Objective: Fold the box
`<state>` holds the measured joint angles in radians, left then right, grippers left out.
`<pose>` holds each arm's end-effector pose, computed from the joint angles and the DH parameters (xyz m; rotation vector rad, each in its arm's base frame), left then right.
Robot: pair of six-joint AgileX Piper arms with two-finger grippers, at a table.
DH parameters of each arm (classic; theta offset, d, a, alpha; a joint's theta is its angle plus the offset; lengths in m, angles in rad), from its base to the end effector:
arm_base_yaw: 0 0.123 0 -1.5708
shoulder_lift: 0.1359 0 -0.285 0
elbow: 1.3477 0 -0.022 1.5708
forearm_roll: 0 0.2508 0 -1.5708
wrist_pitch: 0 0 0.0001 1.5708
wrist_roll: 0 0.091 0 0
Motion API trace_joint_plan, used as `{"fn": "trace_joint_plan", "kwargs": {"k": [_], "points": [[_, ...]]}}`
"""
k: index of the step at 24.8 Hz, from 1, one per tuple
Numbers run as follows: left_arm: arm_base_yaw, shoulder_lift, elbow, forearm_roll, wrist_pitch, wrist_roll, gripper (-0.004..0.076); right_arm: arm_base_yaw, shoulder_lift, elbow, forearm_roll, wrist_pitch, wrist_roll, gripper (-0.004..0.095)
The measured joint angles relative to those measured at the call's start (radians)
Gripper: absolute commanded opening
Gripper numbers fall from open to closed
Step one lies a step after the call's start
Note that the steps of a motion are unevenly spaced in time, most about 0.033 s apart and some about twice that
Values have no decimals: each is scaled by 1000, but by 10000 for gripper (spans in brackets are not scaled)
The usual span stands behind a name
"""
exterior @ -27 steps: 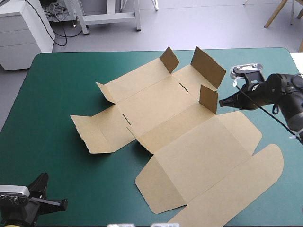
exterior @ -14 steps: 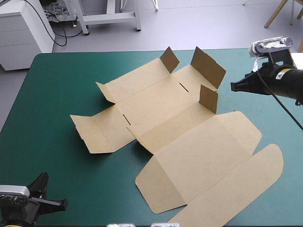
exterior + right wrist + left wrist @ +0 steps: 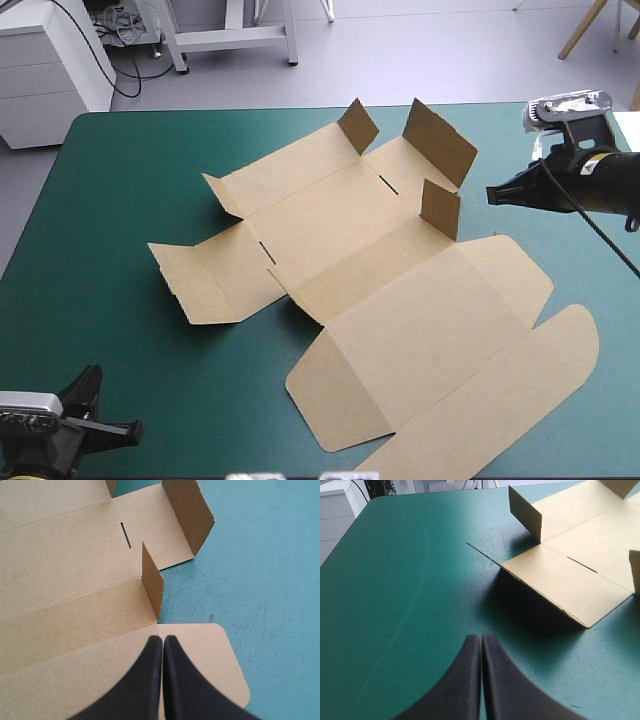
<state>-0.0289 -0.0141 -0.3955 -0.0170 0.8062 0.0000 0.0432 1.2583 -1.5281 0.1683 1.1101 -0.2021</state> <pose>0.0137 -0.0015 0.2687 0.0245 1.8801 -0.0395 0.2423 0.0241 0.4506 -0.2718 2.2954 0.1320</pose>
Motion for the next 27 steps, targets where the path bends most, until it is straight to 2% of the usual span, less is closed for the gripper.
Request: {"fn": "trace_joint_plan", "kwargs": {"k": [3, 5, 9, 10, 17, 20, 24, 27], "points": [[0, 0, 0, 0, 0, 0, -10, 0, 0, 0, 0, 3, -20, 164], [0, 0, 0, 0, 0, 0, -10, 0, 0, 0, 1, 14, -38, 373], [0, 0, 0, 0, 0, 0, -10, 0, 0, 0, 13, 23, -53, 860], [0, 0, 0, 0, 0, 0, -10, 0, 0, 0, 16, 22, -55, 941], [0, 0, 0, -1, 0, 0, -10, 0, 7, 1, 19, 2, -66, 922], [0, 0, 0, -3, 0, 0, -10, 0, 50, -2, 55, -4, -76, 922], [0, 0, 0, -3, 0, 0, -10, 0, 166, -53, 72, -3, -118, 922], [0, 0, 0, -3, 0, 0, -10, 0, 303, -181, 78, 12, -125, 922]]}}
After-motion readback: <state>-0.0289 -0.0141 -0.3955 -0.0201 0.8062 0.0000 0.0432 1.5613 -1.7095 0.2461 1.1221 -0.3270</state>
